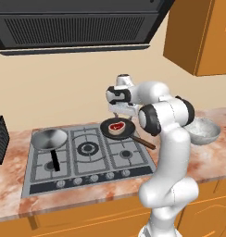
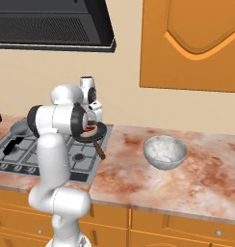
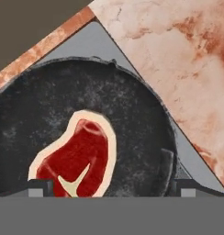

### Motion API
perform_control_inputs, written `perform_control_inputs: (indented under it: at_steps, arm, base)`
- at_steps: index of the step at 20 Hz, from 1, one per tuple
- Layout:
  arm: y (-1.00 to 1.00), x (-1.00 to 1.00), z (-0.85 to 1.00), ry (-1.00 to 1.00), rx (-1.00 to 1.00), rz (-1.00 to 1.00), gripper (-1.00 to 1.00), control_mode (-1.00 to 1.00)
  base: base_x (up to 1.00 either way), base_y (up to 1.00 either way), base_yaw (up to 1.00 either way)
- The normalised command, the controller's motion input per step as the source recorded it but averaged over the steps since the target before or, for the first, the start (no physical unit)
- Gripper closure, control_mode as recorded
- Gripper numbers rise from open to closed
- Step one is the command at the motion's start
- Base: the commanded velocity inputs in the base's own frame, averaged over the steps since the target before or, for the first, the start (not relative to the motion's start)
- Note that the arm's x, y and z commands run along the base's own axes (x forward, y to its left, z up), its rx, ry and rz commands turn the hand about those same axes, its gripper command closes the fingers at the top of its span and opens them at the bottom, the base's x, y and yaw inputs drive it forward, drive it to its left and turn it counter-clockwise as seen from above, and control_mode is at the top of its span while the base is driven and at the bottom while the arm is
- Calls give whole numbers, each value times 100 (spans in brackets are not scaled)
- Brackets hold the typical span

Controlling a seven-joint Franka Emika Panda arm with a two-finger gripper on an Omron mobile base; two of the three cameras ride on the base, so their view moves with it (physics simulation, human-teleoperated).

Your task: Place one of the steaks on the plate and the other in the bowl. Then place the bowl in the fridge.

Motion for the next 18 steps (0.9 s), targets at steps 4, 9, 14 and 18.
perform_control_inputs:
  at_steps: [4, 9, 14, 18]
  arm:
    - [7, 42, -20, 14, -4, 0, -100, -100]
    - [0, 41, -13, 10, -2, 0, -100, -100]
    - [0, 3, -32, 5, 0, -2, -100, -100]
    - [0, -4, -41, 0, 0, -6, -100, -100]
  base:
    - [0, 0, 0]
    - [0, 0, 0]
    - [0, 0, 0]
    - [0, 0, 0]
